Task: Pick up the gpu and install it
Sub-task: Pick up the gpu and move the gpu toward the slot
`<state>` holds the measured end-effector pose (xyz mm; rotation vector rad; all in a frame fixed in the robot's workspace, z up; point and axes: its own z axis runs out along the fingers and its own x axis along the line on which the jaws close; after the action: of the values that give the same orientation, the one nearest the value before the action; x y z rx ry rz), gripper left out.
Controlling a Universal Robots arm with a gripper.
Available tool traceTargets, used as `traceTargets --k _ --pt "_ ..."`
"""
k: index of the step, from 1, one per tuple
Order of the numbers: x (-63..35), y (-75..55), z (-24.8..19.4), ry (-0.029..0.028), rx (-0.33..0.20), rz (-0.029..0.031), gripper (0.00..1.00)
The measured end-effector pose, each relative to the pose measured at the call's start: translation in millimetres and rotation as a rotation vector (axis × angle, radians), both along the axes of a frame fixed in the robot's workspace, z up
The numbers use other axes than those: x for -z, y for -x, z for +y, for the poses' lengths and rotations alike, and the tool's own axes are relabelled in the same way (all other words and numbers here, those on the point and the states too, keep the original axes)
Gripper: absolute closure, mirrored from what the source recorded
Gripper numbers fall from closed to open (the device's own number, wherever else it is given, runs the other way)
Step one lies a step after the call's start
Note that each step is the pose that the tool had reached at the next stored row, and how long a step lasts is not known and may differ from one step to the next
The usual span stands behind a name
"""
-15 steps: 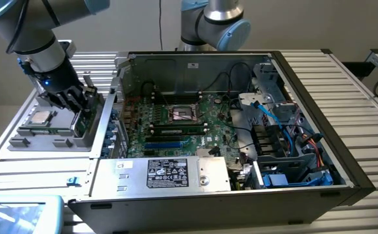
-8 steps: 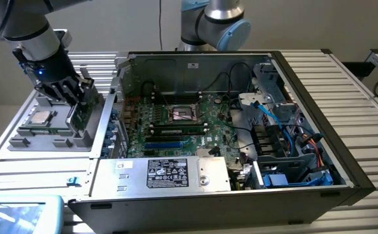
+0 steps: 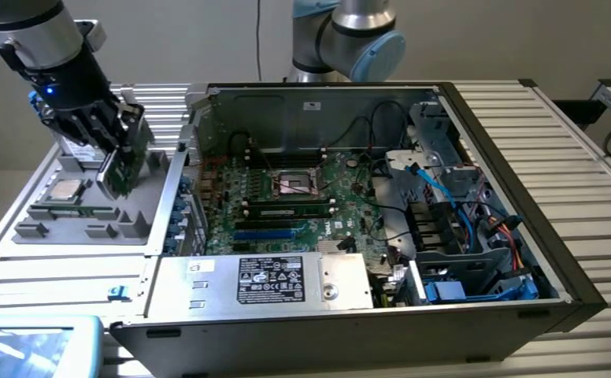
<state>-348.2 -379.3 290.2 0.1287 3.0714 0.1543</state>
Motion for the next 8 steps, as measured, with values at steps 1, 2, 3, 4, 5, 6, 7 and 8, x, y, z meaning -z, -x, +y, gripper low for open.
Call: traceTargets --k 1,2,3,4,5,6,7,8 --pt "-4.7 0.0 0.0 0.0001 0.001 0.0001 0.72" --pt "-9.2 0.0 0.0 0.0 0.002 0.0001 0.72" --pt "-13.6 0.0 0.0 0.0 0.003 0.0 0.72" --pt "-18.1 0.0 0.0 0.0001 0.004 0.0001 0.72" --pt "-22.7 0.0 0.0 0.0001 0.004 0.0001 0.72" --pt "-27.1 0.0 0.0 0.0001 0.005 0.0001 0.72" --pt "-31.9 -0.1 0.0 0.0 0.006 0.0 0.72" --pt "-36.5 -0.3 0.0 0.0 0.008 0.0 0.72"
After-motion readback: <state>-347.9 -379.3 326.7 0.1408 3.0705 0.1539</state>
